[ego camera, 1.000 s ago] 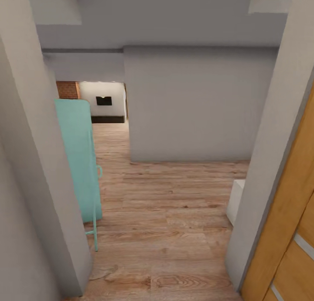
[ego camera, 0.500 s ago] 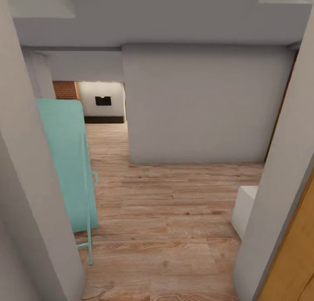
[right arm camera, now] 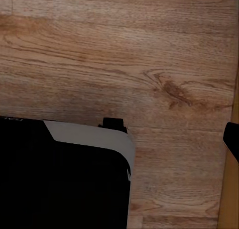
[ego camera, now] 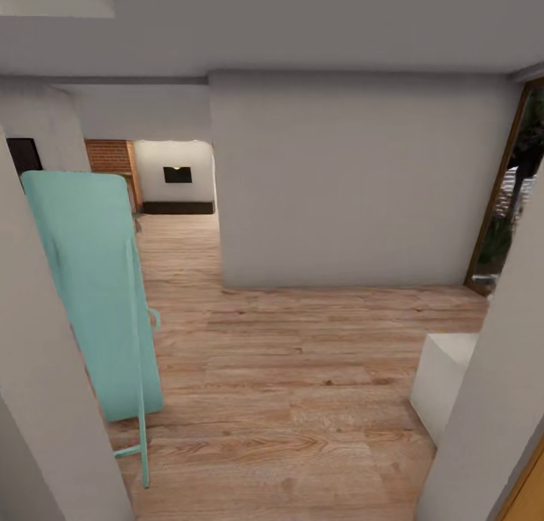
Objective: Move the two storage containers from the living room to the garage. In the garage, place one container on the floor and stack the other container on top of it (either order is fine).
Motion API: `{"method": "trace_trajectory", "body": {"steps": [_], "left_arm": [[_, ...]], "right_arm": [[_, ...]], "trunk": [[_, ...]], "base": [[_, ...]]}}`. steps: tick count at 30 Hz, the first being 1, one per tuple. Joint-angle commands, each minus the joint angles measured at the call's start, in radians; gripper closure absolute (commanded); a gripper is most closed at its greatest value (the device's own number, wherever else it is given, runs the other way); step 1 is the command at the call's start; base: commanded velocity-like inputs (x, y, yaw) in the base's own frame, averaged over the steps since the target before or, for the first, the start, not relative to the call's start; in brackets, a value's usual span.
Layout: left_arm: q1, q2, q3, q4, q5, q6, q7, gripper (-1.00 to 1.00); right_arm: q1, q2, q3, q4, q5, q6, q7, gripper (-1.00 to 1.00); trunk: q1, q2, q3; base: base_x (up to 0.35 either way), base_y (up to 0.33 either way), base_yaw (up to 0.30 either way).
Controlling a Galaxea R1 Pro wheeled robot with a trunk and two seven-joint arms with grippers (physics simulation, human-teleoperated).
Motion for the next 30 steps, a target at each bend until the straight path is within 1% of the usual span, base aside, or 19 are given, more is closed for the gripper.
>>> {"method": "trace_trajectory", "body": {"steps": [1,30], "left_arm": [[-0.001,0.000,-0.008,0.000,0.008,0.001,0.003,-1.00],[-0.001,-0.001,-0.008,-0.001,0.008,0.001,0.003,-1.00]], "right_arm": [[-0.001,0.000,0.009,0.003,-0.010,-0.006,0.000,-1.00],[-0.001,0.000,0.009,0.003,-0.010,-0.006,0.000,-1.00]], "trunk": [[0.001,-0.001,-0.001],[0.001,-0.001,-0.001]], "base": [[0.322,0.000,0.000],[0.322,0.000,0.000]]}}
